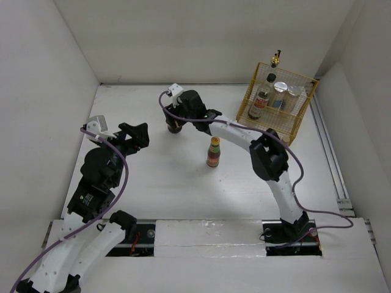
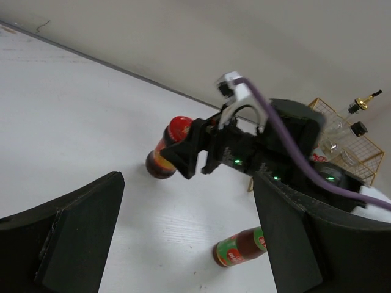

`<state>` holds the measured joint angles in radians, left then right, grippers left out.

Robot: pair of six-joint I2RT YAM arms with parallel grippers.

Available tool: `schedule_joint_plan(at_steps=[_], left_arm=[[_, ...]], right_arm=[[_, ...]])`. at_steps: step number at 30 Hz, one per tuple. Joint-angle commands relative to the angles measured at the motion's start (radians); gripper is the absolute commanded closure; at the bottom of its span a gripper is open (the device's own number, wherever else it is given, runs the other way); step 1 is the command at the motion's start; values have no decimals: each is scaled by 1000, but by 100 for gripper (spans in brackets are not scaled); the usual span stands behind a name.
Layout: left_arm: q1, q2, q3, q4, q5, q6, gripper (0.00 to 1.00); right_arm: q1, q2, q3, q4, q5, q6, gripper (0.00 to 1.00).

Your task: Organize the condiment bottles

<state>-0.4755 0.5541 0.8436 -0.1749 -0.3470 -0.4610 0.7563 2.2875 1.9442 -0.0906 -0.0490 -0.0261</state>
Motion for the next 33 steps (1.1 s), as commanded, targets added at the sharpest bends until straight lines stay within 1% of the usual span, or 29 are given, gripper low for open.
schedule_joint_plan(at_steps=[1,2,3,5,6,8,9,10,11,12,13,14,15,16,17,18,19,22,25,26,28,31,33], left_arm=[[5,3,-1,41,8,13,18],[5,3,-1,41,8,13,18],[5,3,-1,41,8,13,18],[5,3,-1,41,8,13,18],[5,3,-1,41,8,13,18],[5,3,-1,41,17,13,18],[5,12,-1,41,17,13,18],[5,12,-1,41,17,13,18],[5,12,-1,41,26,13,18],[5,12,-1,41,38,13,18],[5,12,-1,51,39,13,18],[5,12,-1,51,39,13,18],[5,21,-1,51,39,13,18],[5,21,-1,51,39,13,18],[5,21,-1,51,39,13,18],[5,21,-1,51,39,13,18],[5,30,-1,51,49,13,18],[5,39,-1,51,49,13,18],[5,40,-1,51,49,13,18],[5,40,-1,51,49,13,18],[5,40,-1,51,49,13,18],[5,40,-1,51,49,13,19],[5,40,-1,51,49,13,19]], right_arm=[[-40,-305,-13,325,-47,9,49],[-52,-347,-77,350,-57,21,49],[-66,-434,-114,400,-57,35,49],[-118,-518,-190,442,-87,51,49],[-138,-599,-261,442,-88,51,49],[-205,-681,-338,451,-78,74,50],[-231,-721,-426,451,-69,74,50],[-257,-800,-473,451,-57,83,50],[-312,-882,-567,451,-23,101,50],[-345,-882,-568,451,-11,113,50],[-377,-963,-659,451,0,126,50],[-406,-1002,-704,451,12,150,50],[-463,-1042,-746,451,41,159,50],[-491,-1078,-818,451,55,160,50],[-517,-1143,-847,451,55,173,51],[-543,-1170,-870,442,55,186,51],[-590,-1191,-884,424,55,186,51],[-658,-1214,-895,347,77,186,51],[-710,-1214,-921,347,103,196,51],[-744,-1214,-921,347,103,207,53],[-773,-1176,-921,367,86,216,53],[-805,-1139,-878,387,41,216,54],[-818,-1117,-846,408,55,216,54]])
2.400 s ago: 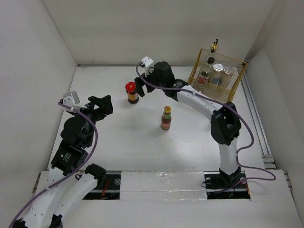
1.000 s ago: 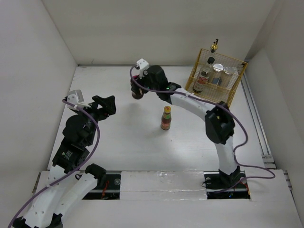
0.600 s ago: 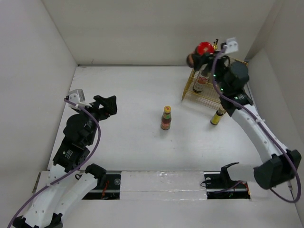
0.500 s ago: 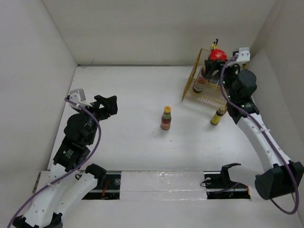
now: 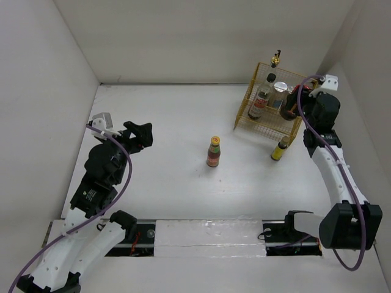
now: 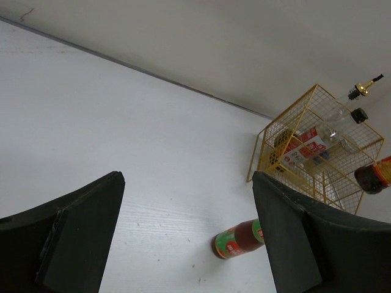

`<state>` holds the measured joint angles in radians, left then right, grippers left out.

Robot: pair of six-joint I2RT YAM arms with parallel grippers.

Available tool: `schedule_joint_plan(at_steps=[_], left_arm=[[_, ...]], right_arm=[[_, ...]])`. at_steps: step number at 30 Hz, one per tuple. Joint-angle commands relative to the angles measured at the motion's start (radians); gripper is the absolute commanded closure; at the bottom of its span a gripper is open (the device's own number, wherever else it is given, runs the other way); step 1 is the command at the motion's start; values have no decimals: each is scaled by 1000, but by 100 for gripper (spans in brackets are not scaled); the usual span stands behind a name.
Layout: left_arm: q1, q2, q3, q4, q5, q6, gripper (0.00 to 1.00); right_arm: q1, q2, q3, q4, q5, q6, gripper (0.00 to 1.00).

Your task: Organize the condiment bottles

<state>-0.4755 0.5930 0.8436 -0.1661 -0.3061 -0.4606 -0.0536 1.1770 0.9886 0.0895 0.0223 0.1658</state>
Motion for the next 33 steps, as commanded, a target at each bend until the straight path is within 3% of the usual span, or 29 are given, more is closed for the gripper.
schedule_joint_plan(at_steps=[1,16,33], left_arm=[[5,1,-1,42,9,13,19],[5,19,-1,42,-10,13,19],[5,37,-1,42,-10,22,19]], right_arm=[[-17,30,128,228,-16,24,54],[-48,246,208,404,-2,15,56],[17,326,-21,592,157,-5,57]])
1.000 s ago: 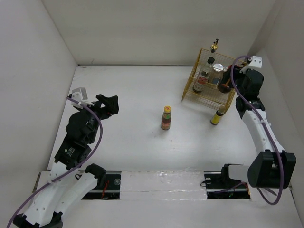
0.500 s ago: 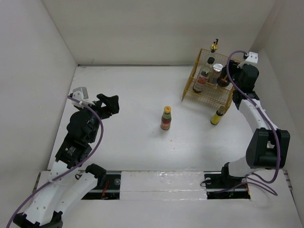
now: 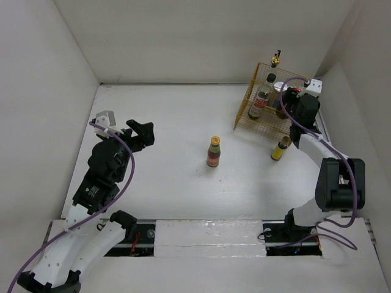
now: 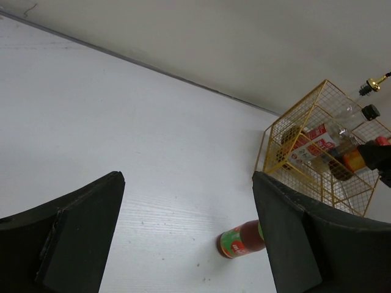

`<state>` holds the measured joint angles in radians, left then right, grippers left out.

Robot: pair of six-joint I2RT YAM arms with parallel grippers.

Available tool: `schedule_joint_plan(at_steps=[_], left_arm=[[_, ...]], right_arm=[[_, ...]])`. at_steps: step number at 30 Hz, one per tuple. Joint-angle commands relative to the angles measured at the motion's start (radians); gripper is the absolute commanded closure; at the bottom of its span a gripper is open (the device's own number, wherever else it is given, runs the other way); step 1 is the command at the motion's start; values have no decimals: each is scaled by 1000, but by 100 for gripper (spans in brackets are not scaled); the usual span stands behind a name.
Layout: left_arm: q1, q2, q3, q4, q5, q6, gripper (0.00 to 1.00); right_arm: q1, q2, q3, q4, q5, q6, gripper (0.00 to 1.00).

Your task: Organize the condiment bottles

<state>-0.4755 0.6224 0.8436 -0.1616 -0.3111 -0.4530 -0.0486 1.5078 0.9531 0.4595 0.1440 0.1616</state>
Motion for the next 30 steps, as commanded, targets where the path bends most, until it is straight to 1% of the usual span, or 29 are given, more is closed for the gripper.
schedule_joint_plan(at_steps=[1,2,5,6,8,9,12,13,16,20,23,24,26,28,29,30], left_arm=[[5,8,-1,37,-5,14,19],[5,8,-1,37,-5,14,19],[5,8,-1,37,4,14,19],[5,8,-1,37,4,14,19],[5,-1,-1,37,4,14,19],[5,-1,-1,37,4,14,19],[5,-1,-1,37,4,14,19],[5,-1,-1,37,4,14,19],[5,-10,-1,37,4,14,19],[5,-10,-1,37,4,14,19],[5,-10,-1,37,13,14,19],[5,-10,-1,37,14,14,19],[5,-10,-1,37,14,14,19],[5,-10,-1,37,14,14,19],[5,-10,-1,37,14,14,19],[5,-10,-1,37,14,14,19]], right_arm=[[12,-4,15,222,45,0,57],[21,-4,6,222,45,9,57],[21,20,6,222,45,19,52],[30,20,15,200,45,19,46],[30,41,15,177,54,32,39],[30,42,15,162,65,32,33],[39,60,24,127,74,52,26],[39,60,24,102,87,52,21],[39,60,33,91,88,61,15],[39,35,44,67,97,61,11],[39,-23,44,53,97,61,11],[39,-73,33,41,97,61,11],[68,-127,21,30,76,61,11],[96,-203,3,18,40,61,22],[116,-228,-7,8,-1,61,33],[165,-251,-20,8,-26,61,67]])
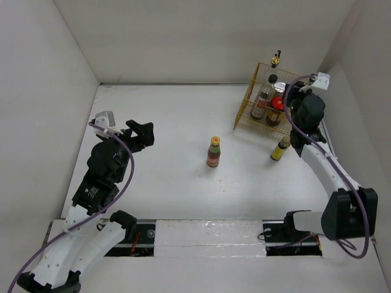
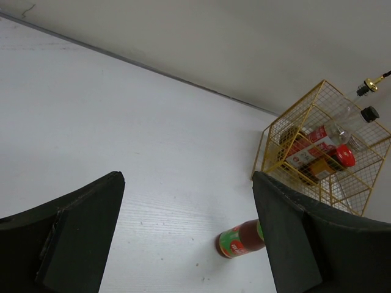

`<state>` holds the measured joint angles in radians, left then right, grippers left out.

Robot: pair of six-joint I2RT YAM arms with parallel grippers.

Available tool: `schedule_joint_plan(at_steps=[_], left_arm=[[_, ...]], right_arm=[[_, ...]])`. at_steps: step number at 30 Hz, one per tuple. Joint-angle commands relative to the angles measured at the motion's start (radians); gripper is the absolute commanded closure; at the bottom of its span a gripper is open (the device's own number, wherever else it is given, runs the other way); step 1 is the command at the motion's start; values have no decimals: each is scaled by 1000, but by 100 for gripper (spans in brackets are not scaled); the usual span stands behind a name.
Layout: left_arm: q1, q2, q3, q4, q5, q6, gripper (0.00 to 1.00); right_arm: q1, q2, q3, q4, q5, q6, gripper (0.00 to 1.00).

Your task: Organize the condiment bottles

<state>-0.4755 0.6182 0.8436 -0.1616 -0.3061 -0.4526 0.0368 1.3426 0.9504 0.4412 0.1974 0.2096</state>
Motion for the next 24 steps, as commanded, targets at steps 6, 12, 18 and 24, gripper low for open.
schedule_joint_plan(at_steps=[6,12,18,24], left_arm=[[5,-28,-1,37,-1,14,19],[5,-28,-1,37,-1,14,19],[5,-28,-1,37,18,14,19],[5,-28,-1,37,7,14,19]], right_arm=[[311,-181,-133,19,-402,-25,67],[567,-172,-168,-183,-365,-162,0],[629,-76,-165,-193,-360,-162,0],[647,53,-96,-127,-317,-153,21]])
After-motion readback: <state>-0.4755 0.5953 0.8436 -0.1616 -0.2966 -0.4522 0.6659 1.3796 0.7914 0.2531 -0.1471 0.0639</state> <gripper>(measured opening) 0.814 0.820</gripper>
